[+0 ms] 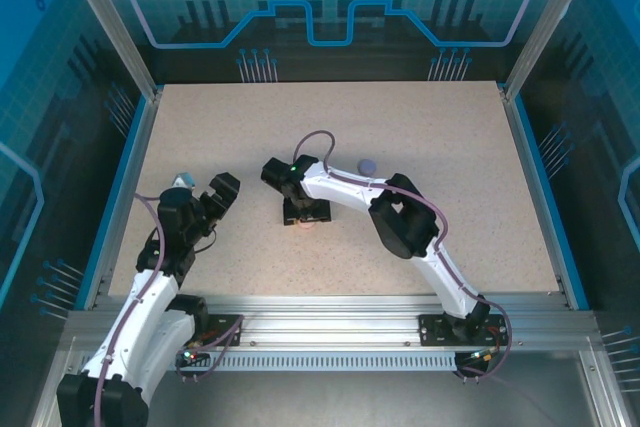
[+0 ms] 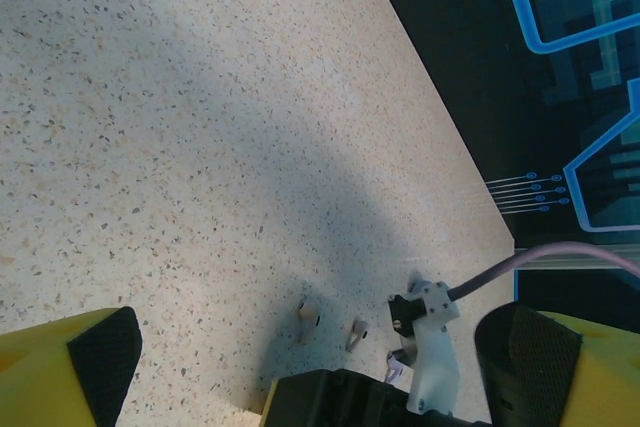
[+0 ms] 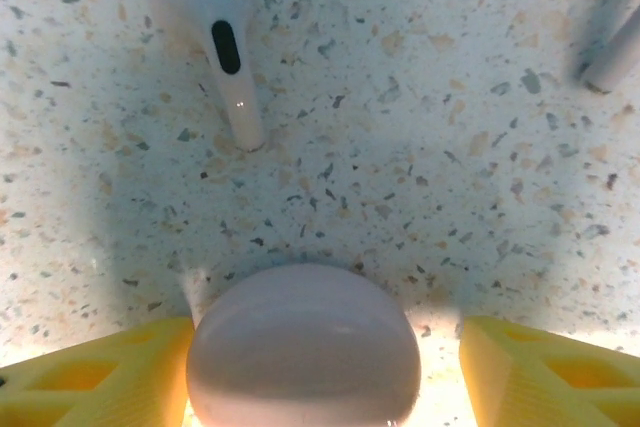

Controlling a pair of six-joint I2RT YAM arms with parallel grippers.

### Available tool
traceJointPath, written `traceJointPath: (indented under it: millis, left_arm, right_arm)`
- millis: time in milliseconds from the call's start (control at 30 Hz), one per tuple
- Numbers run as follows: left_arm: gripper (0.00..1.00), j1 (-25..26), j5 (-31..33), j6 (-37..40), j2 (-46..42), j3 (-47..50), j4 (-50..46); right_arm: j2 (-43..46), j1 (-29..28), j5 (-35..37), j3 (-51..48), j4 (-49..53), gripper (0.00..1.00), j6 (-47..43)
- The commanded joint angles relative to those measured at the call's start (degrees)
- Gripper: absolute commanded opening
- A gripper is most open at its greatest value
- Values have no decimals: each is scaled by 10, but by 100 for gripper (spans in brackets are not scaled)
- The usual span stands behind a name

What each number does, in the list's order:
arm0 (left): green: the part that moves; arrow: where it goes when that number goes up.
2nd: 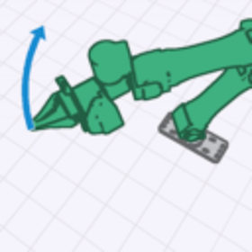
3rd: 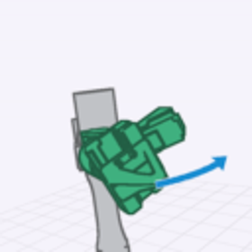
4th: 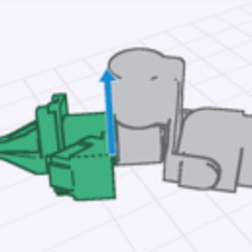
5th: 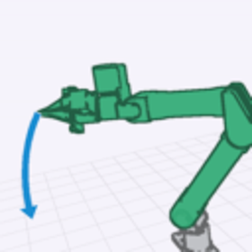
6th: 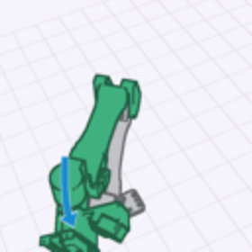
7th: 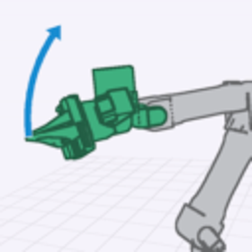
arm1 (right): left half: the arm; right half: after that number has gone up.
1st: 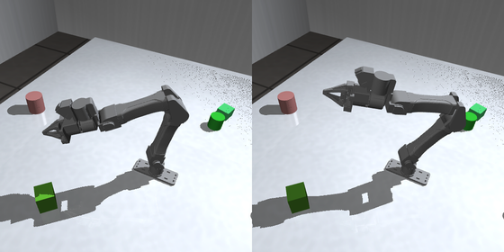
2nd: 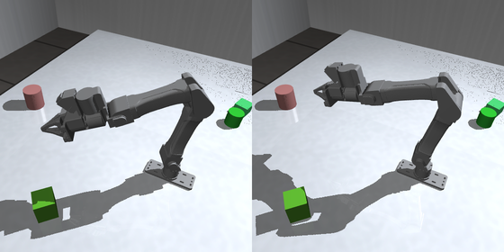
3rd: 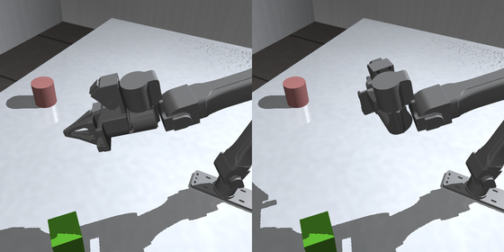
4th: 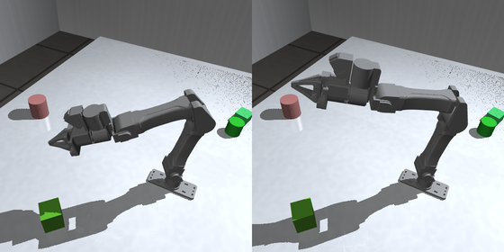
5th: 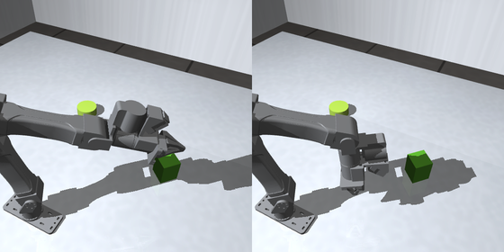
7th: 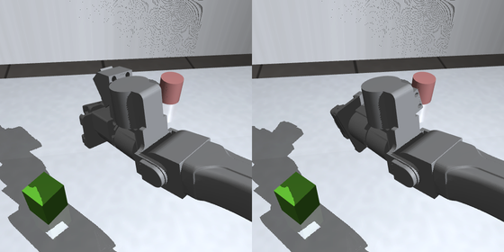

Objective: Insert the wireless bluetooth earbuds into the charging case

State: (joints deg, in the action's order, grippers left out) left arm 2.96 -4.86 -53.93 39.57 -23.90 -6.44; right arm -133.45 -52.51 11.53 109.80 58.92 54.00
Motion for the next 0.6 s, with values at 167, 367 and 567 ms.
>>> traceJointPath:
  millis: [167,367,567]
  left_arm:
    - [99,4,-26,4,0,6,-4]
    - [99,4,-30,9,9,2,-2]
    - [99,6,-54,20,44,-10,5]
  right_arm:
    - [-24,-5,2,17,12,65,-4]
    - [-13,-7,-6,4,0,52,-3]
    - [13,-12,-11,-16,-13,46,-2]
